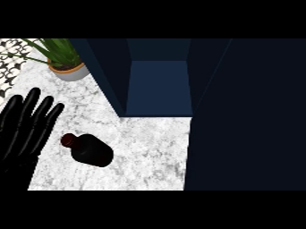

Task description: Pick up the wine, place it into the cabinet and close the cabinet

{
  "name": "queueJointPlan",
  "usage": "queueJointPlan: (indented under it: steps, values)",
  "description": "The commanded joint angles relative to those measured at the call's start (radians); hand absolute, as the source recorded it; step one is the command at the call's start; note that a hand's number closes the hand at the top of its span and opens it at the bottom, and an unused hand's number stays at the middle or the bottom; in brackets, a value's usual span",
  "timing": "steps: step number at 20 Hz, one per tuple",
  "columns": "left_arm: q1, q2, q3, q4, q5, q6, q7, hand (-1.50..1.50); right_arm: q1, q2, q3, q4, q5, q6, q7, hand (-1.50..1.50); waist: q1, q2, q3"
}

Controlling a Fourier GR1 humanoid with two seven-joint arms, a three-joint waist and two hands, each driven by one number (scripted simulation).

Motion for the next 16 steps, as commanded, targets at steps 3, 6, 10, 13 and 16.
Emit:
queueJointPlan:
  steps: [3, 6, 10, 13, 16]
  values:
    - [-0.044, 0.032, 0.055, -0.163, 0.089, 0.052, 0.217, -1.50, -0.032, 0.013, 0.077, -0.131, 0.035, -0.056, 0.176, -1.50, 0.004, 0.002, 0.000]
    - [-0.034, 0.009, 0.003, -0.182, 0.038, 0.076, 0.235, -1.50, -0.004, 0.025, 0.140, -0.152, 0.093, -0.061, 0.165, -1.50, 0.002, 0.002, 0.000]
    - [-0.081, 0.010, -0.026, -0.194, -0.025, 0.141, 0.320, -1.50, -0.062, 0.046, 0.219, -0.201, 0.180, -0.132, 0.280, -1.50, 0.003, 0.001, -0.001]
    - [-0.135, 0.029, 0.023, -0.185, 0.011, 0.154, 0.372, -1.50, -0.113, 0.022, 0.189, -0.247, 0.147, -0.141, 0.351, -1.50, 0.003, 0.001, -0.001]
    - [-0.134, 0.016, 0.029, -0.128, -0.022, 0.148, 0.319, -1.50, -0.019, 0.004, 0.242, -0.286, 0.172, -0.151, 0.319, -1.50, -0.006, 0.000, 0.000]
